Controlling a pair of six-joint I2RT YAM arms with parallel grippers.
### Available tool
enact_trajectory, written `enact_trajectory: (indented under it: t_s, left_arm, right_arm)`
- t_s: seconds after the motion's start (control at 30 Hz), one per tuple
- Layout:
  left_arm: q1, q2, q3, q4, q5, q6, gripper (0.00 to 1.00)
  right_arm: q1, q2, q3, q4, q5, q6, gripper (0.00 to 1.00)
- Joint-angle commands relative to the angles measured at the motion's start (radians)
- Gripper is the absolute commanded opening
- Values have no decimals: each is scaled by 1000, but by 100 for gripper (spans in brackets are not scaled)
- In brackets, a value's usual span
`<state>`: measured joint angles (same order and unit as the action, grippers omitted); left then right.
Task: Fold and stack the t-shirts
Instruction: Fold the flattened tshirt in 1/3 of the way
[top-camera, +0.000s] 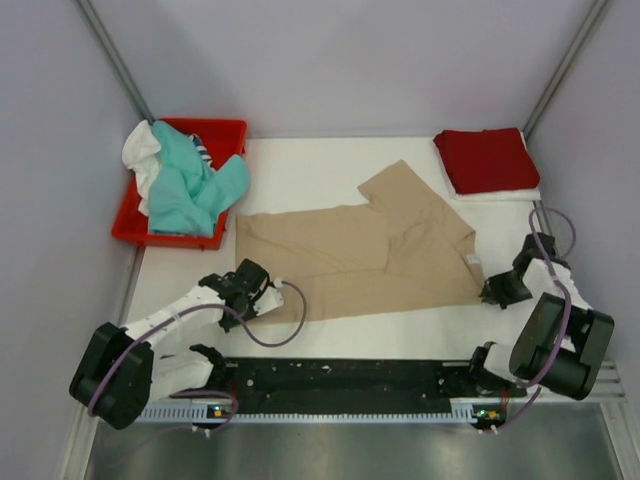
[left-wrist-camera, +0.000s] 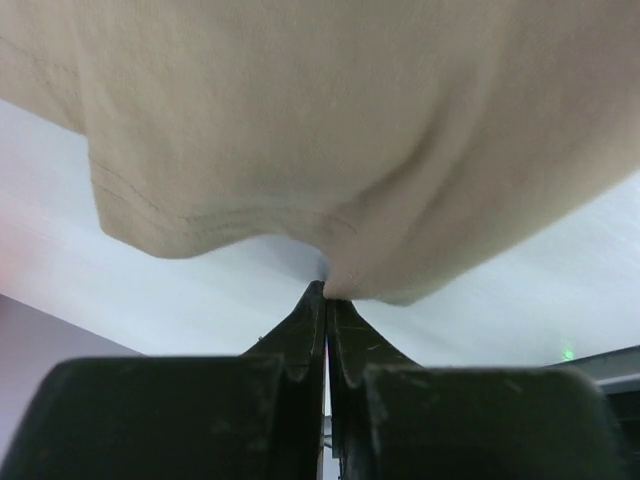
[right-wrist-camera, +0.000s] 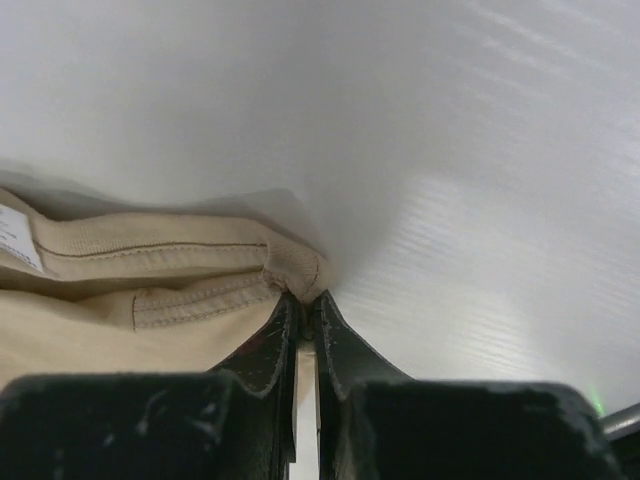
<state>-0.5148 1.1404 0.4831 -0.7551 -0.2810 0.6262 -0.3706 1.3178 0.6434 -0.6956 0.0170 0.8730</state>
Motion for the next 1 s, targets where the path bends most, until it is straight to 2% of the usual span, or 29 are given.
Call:
enact_trajectory:
  t_s: [0.0,0.07,0.23,0.37,0.5,0.8,0.83,0.87,0.97]
  left_arm:
    - [6,-54,26,-93,87,-19,0]
    - [6,-74,57,-168,156,-14,0]
    - [-1,-90,100,-275,177,20,0]
    - [-11,-93,158,-367,204,41,0]
    - [-19,-103,175,-423,169,52,0]
    - [-28,-113,210,-455,178,55,0]
    - [-27,-110,212,-435,174,53,2]
    - [-28,-104,213,-414,183,61,9]
    - [-37,-74,262,-356,276,61,27]
  right_arm:
    - [-174,-110,-106,47,6,18,0]
    - [-211,-179,-125,10,-5,21,0]
    - [-215,-301,-103,-103,29,58,0]
    - [-215,-359,-62,-215,118,84,0]
    - [-215,-425,-31,-304,215,98,0]
    - [-215,-420,-19,-341,250,118,5]
    - [-215,-414,-18,-343,261,123,7]
    - [-215,-408,-17,-341,265,126,10]
    - [-215,-373,4,-343,285,117,31]
